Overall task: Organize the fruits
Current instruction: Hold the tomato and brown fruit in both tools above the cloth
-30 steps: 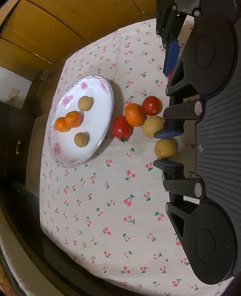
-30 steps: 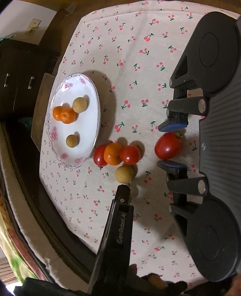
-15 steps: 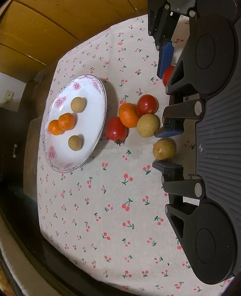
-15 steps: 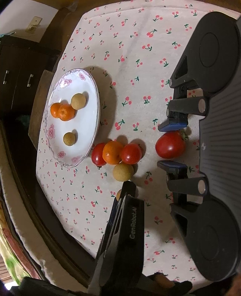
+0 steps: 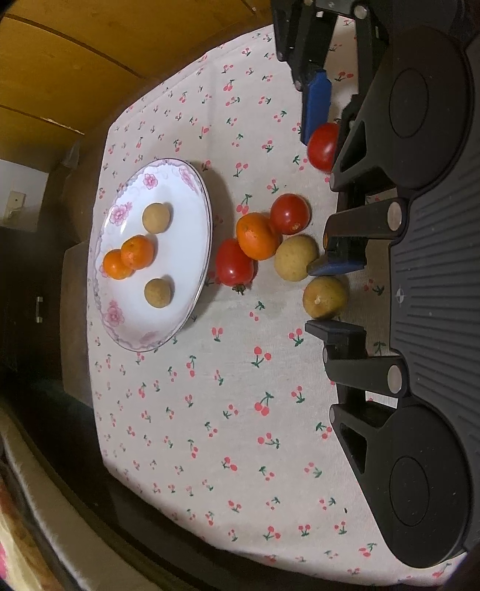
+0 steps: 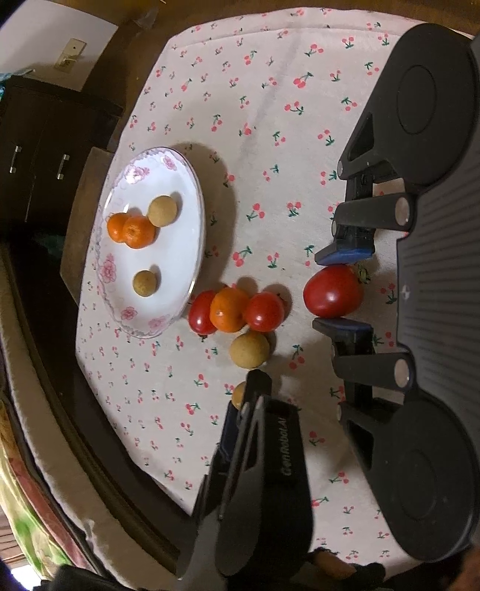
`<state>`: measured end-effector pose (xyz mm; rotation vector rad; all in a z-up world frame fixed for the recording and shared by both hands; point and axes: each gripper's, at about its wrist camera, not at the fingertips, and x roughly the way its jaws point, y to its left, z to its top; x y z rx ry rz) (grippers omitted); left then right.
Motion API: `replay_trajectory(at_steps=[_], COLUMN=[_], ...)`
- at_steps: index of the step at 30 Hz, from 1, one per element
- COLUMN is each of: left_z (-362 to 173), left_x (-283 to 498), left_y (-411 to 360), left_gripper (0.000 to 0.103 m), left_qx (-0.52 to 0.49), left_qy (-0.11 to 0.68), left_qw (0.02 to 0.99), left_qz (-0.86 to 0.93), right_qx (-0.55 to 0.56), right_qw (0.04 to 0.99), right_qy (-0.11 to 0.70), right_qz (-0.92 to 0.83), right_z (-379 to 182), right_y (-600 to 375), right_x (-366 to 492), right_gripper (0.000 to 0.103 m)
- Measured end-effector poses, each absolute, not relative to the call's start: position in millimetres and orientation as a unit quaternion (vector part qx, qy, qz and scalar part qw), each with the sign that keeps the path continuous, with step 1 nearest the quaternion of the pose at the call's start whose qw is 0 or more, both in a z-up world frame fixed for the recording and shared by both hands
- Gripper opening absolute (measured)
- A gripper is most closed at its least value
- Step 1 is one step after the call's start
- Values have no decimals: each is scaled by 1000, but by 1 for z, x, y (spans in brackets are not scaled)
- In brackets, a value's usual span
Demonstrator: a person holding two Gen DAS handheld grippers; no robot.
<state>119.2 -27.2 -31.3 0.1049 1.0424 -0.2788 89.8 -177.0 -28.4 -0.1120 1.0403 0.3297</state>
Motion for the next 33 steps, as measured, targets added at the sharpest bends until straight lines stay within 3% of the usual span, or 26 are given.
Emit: replay_trajectory(at_steps=[19, 33], left_z=[-30, -37], left_x=[121, 134], left_y=[-24, -17], left_gripper=[34, 38], left_qx=[40, -7], left_qy=[501, 519], left_qw=[854, 844], left_qz=[-134, -136], right_qx=[-10, -44], right_qw=[848, 841], right_qy=[504, 514], right_qz=[164, 162], right_z=[-26, -38], right_y=[-187, -176], right_x=[101, 92], right_gripper=[29, 31])
